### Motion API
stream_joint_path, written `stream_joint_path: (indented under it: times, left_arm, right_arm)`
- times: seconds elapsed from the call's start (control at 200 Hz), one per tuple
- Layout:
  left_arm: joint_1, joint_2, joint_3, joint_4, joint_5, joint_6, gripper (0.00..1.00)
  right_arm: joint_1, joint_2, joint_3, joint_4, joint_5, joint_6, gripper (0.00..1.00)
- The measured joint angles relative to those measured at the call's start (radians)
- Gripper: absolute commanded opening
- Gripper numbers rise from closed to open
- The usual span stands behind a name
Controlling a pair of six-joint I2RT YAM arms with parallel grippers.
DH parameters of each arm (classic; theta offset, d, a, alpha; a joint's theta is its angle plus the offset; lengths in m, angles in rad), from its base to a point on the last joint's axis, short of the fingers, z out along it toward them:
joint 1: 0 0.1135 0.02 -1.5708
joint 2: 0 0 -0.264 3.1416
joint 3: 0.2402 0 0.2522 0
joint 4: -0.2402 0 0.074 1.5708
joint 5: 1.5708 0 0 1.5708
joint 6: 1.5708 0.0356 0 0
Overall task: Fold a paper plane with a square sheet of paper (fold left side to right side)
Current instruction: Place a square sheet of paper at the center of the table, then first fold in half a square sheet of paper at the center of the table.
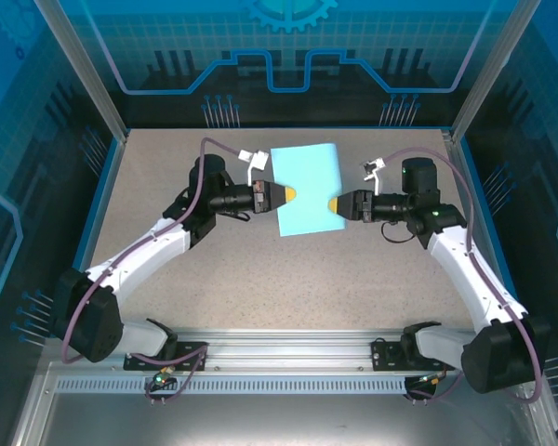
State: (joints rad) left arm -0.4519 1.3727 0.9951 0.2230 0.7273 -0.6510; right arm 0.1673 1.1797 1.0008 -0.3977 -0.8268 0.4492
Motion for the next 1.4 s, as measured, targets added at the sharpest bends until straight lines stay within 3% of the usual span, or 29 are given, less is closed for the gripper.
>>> stream_joint_path:
  times: [0.1,0.3,0.605,0.8,0.985,1.161,1.401]
  left_arm:
    - [0.000,0.031,-0.034,-0.078,-0.031,0.030,0.03]
    - [0.004,0.207,-0.049,-0.260,-0.082,0.111,0.04]
    - [0.024,0.437,0.031,-0.511,-0.174,0.229,0.09]
    - [0.024,0.448,0.071,-0.570,-0.198,0.265,0.16]
    - [0.024,0.448,0.088,-0.585,-0.198,0.268,0.30]
    - [0.022,0.448,0.089,-0.562,-0.150,0.239,0.53]
    - [-0.023,0.431,0.101,-0.460,-0.065,0.150,0.67]
  right_arm:
    - [-0.026,0.015,-0.021,-0.063,0.084,-0.042,0.76]
    - [-0.035,0.089,-0.071,-0.142,0.221,-0.093,0.76]
    - [0.033,0.294,-0.188,-0.028,0.256,-0.018,0.35]
    - [0.137,0.434,-0.182,0.085,0.296,0.050,0.25]
    - [0.173,0.536,-0.150,0.120,0.355,0.079,0.24]
    - [0.174,0.571,-0.140,0.127,0.364,0.086,0.24]
    - [0.173,0.574,-0.140,0.129,0.362,0.086,0.24]
